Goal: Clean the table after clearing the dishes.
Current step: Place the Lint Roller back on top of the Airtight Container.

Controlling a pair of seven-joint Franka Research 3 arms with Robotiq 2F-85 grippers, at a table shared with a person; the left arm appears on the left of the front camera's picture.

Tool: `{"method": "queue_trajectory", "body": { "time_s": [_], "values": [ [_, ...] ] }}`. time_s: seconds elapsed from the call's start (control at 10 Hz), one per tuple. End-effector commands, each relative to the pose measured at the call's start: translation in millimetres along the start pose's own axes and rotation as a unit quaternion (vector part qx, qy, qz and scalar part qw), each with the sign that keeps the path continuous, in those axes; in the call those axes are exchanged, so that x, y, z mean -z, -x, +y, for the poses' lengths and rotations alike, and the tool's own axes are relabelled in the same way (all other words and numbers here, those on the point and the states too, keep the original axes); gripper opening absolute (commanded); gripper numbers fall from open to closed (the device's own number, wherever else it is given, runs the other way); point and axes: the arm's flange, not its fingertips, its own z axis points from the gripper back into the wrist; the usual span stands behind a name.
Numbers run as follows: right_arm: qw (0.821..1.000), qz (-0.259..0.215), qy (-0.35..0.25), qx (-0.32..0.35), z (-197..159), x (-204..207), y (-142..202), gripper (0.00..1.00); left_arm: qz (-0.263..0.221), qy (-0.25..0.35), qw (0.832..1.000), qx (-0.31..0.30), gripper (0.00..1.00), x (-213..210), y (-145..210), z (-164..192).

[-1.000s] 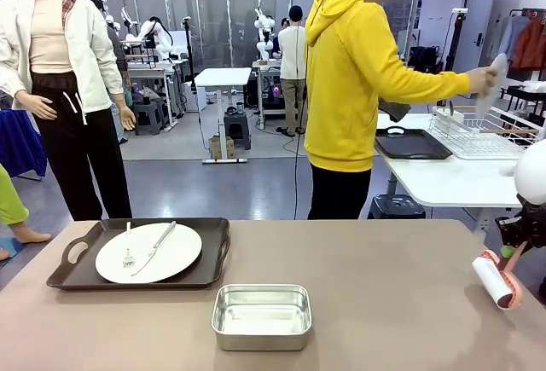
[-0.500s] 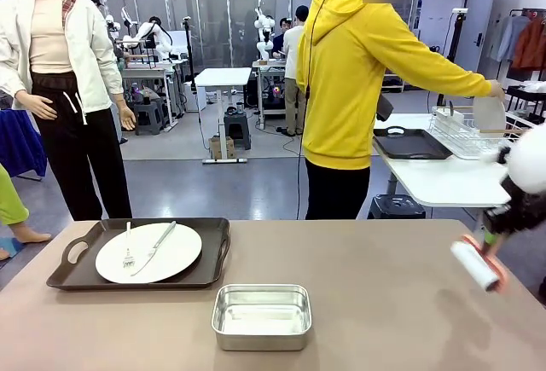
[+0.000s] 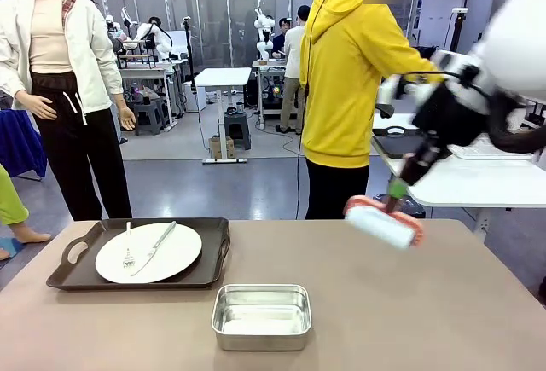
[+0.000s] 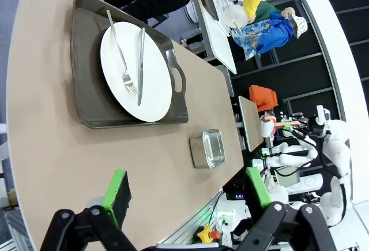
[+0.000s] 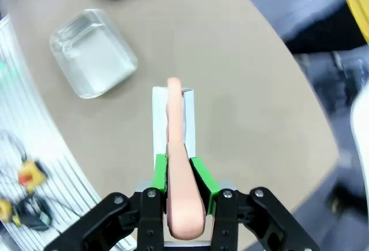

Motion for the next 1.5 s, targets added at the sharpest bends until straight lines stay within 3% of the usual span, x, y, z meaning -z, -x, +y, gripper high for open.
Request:
{"method": "queue_trajectory", "body": {
  "time_s": [0.0,0.4,0.7,1.4],
  "values": [
    [0.987,0.031,-0.056,-0.147,-9,30,-65,0.22,-0.004,0.006,1.000,0.009,1.00,-2,0,-1],
    [0.964,0.096,-0.086,-0.235,50,130,-146,0.22,-0.004,0.006,1.000,0.009,1.00,-2,0,-1],
    [0.956,0.148,-0.107,-0.230,77,183,-151,0.22,-0.004,0.006,1.000,0.009,1.00,-2,0,-1],
    [0.955,0.128,-0.141,-0.229,71,256,-170,0.22,-0.004,0.006,1.000,0.009,1.00,-2,0,-1]
  ]
}}
